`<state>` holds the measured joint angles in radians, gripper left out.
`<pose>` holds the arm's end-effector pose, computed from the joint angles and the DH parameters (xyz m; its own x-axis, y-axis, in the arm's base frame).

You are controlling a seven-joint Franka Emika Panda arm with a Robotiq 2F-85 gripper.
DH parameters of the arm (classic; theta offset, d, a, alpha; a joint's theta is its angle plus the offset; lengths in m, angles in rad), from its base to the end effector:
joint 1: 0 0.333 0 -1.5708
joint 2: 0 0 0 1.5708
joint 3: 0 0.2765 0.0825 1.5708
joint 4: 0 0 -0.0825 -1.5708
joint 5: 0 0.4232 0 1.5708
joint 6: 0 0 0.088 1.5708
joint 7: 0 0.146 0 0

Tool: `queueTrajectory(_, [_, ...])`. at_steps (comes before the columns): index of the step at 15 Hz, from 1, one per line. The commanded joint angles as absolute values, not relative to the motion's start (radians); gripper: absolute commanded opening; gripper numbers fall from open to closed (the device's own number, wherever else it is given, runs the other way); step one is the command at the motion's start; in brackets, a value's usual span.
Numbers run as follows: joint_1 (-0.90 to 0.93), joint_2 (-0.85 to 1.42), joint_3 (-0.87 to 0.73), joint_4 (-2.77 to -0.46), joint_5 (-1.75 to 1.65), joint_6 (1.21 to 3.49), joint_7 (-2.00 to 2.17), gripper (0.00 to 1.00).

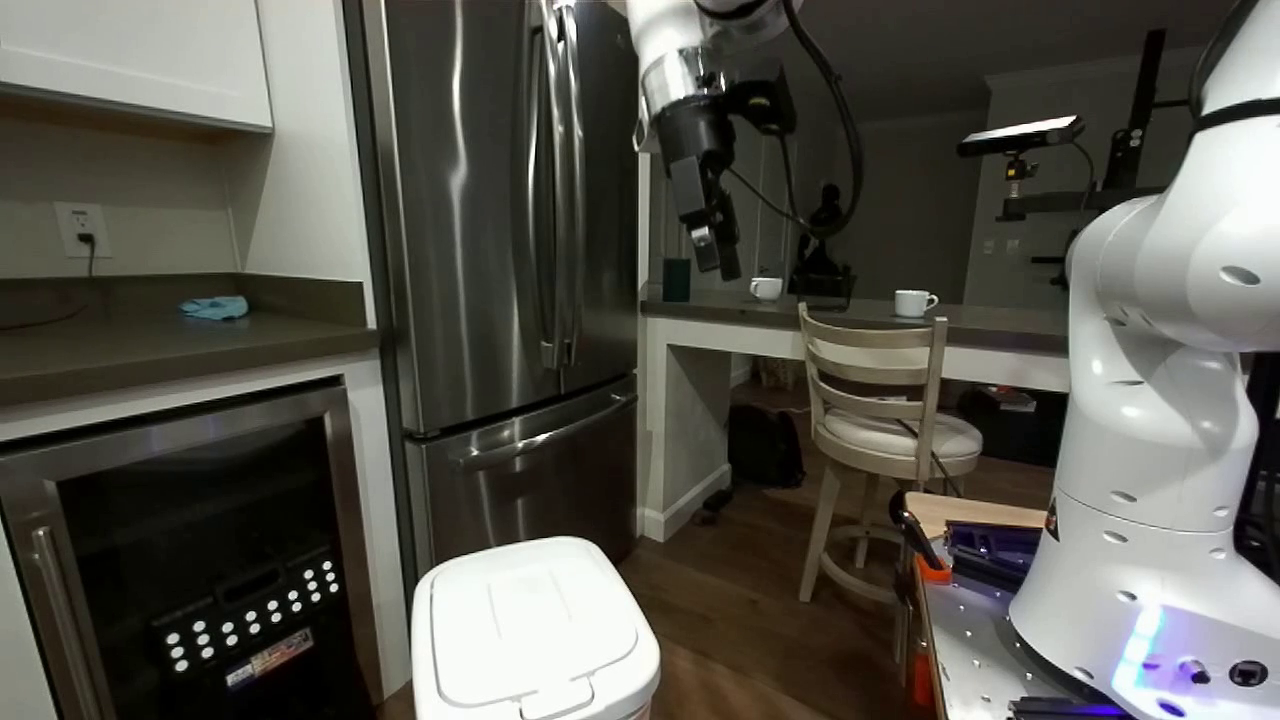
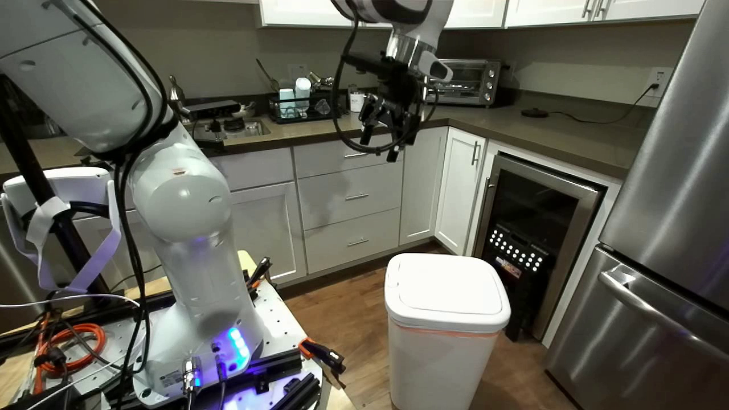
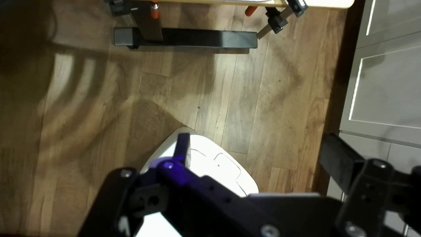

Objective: Open the bin

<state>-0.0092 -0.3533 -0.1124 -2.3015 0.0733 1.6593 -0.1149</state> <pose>0.4466 -0.0430 0.3765 0.9620 0.0085 -0.2730 -0.0306 -0.9898 -0.1389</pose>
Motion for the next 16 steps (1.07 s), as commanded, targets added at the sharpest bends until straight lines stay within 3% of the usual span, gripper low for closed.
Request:
queueTrajectory(1, [-0.007,-0.246,-0.103,-2.371,0.102,1.848,-0.179,1.00])
queueTrajectory(3, [0.001,-0.181,-0.092,-2.405,0.109,1.972,-0.210,0.99])
queueTrajectory(5, [0.008,-0.109,-0.080,-2.424,0.136,2.064,-0.236,0.74])
queueTrajectory(7, [0.015,-0.044,-0.068,-2.433,0.174,2.139,-0.266,0.66])
queueTrajectory(16, [0.004,0.294,0.064,-2.413,0.271,2.525,-0.410,0.07])
